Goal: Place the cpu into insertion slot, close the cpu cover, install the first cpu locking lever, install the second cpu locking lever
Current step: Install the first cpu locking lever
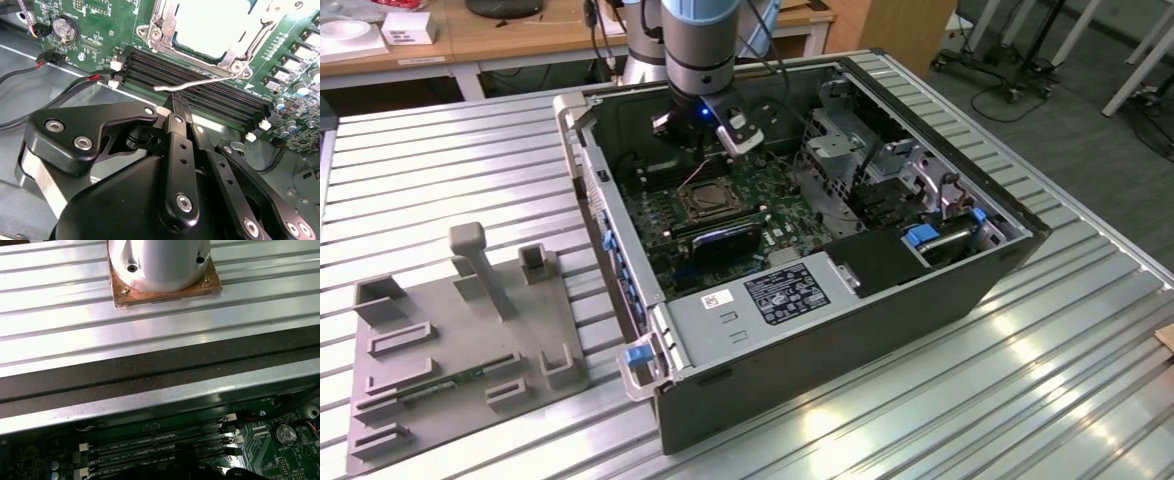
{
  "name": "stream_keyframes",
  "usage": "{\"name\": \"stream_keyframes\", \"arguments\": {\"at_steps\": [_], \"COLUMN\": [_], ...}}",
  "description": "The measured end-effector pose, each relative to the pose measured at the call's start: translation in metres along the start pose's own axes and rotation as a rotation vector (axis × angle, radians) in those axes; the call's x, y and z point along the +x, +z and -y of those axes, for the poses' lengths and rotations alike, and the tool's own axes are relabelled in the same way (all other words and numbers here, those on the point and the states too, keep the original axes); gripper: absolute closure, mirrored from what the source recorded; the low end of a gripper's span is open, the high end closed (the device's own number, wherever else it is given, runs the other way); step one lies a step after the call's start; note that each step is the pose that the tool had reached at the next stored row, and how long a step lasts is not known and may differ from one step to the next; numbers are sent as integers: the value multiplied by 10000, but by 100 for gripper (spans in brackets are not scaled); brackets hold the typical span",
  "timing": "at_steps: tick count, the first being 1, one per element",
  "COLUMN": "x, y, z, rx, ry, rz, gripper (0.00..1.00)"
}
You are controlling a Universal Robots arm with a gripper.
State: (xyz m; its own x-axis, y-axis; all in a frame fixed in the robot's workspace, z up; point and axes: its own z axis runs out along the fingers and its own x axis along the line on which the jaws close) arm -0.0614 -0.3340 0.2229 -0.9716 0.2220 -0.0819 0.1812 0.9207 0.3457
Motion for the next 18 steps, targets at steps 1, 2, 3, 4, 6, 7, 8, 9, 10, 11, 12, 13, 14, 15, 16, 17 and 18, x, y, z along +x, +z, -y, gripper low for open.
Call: {"name": "stream_keyframes", "arguments": {"at_steps": [1, 2, 3, 4, 6, 7, 8, 9, 10, 11, 12, 13, 14, 15, 16, 17, 18], "x": [0, 1, 1, 1, -1, -2, -2, -3, -2, -2, -2, -1, -1, 0, 1, 2, 4], "y": [1, 1, 1, -3, -24, -33, -40, -46, -51, -52, -55, -59, -65, -71, -77, -81, -85], "z": [-1, -1, -1, -2, -9, -13, -16, -18, -18, -15, -9, 2, 16, 31, 47, 60, 70], "rx": [-10, -12, -15, -13, -13, -13, -13, -14, -14, -17, -19, -25, -34, -43, -53, -62, -65], "ry": [0, 1, 2, 3, 4, 4, 4, 4, 4, 3, 3, 4, 3, 3, 2, 2, 1], "rz": [3, 3, 4, 4, 4, 4, 4, 4, 4, 5, 5, 8, 10, 13, 16, 19, 23], "gripper": [89, 89, 89, 89, 89, 89, 89, 89, 89, 89, 89, 89, 89, 89, 89, 89, 89]}}
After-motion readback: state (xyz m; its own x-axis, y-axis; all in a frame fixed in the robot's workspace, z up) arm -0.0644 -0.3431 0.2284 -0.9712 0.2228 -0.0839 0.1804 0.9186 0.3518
